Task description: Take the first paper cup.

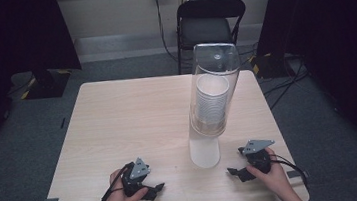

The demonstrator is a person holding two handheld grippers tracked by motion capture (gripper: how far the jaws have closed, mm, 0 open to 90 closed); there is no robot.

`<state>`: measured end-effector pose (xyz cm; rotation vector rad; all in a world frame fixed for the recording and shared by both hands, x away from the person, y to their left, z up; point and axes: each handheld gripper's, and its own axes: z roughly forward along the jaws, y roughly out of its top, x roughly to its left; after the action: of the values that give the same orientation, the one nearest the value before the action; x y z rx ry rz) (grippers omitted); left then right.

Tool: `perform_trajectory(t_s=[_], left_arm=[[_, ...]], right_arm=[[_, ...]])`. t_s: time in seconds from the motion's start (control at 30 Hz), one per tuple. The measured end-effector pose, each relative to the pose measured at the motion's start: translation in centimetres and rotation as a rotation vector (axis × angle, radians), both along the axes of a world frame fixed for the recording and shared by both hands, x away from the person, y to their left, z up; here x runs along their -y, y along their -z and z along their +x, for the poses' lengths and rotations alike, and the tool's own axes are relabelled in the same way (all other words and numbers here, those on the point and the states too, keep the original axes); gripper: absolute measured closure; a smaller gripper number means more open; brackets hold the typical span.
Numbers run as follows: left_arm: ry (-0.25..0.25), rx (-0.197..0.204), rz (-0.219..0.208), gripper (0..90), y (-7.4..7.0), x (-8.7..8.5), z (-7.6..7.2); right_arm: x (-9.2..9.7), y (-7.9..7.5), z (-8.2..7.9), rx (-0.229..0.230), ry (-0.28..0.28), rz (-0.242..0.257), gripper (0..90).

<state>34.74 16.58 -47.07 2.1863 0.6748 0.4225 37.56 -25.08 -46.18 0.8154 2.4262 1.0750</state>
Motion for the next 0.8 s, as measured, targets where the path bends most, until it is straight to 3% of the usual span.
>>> perform_trajectory(t_s=[0.2, 0.27, 0.4, 0.8], left_arm=[[0.0, 0.0, 0.0, 14.4, 0.0, 0.0, 0.0], [0.0, 0.001, 0.001, 14.4, 0.0, 0.0, 0.0], [0.0, 0.001, 0.0, 14.4, 0.0, 0.0, 0.0], [0.002, -0.001, 0.001, 14.4, 0.0, 0.0, 0.0]], right_arm=[[-0.1, 0.0, -0.1, -0.002, -0.004, 0.0, 8.9], [-0.1, 0.0, -0.3, 0.008, -0.011, 0.011, 18.1], [-0.4, -0.5, -0.6, 0.008, -0.024, 0.091, 14.7], [-3.6, -4.9, -0.7, 0.169, -0.035, 0.238, 16.6]])
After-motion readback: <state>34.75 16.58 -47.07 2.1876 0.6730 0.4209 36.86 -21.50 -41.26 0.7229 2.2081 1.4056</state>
